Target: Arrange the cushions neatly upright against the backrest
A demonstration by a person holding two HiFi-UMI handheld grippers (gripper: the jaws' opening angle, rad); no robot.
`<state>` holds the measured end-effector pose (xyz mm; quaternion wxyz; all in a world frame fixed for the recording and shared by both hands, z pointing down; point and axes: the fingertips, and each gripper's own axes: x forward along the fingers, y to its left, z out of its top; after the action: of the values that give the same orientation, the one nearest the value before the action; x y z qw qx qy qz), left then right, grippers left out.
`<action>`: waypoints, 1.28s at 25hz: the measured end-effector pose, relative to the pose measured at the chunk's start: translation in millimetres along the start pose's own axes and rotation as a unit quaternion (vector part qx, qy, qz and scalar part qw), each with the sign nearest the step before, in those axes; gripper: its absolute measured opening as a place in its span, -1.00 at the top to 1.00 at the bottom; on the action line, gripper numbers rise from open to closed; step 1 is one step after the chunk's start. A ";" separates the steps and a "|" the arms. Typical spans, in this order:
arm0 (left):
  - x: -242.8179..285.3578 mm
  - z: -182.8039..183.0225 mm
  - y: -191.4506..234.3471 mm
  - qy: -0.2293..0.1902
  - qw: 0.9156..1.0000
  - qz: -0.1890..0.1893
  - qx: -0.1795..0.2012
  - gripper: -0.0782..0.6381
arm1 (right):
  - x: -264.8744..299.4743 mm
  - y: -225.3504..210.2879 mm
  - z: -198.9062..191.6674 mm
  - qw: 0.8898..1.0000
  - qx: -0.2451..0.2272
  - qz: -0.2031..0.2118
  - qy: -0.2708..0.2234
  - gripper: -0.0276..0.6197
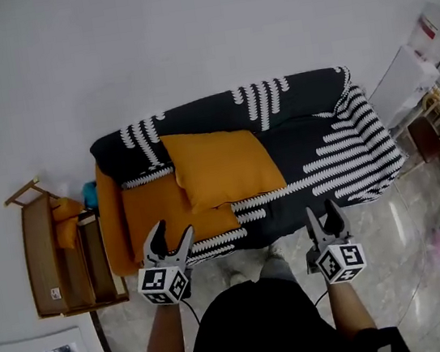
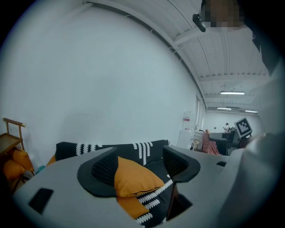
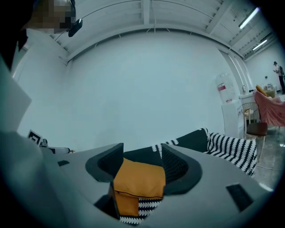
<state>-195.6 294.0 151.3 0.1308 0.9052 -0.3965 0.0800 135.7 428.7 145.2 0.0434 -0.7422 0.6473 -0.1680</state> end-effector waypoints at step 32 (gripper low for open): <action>256.5 -48.5 35.9 0.184 0.963 0.196 -0.005 -0.14 | 322.3 -175.0 -38.9 0.975 -0.061 0.100 0.189 0.08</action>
<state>-51.5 106.5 267.5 0.1878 0.7789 -0.5351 0.2677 323.3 147.9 293.4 -0.1088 -0.6294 0.7240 -0.2606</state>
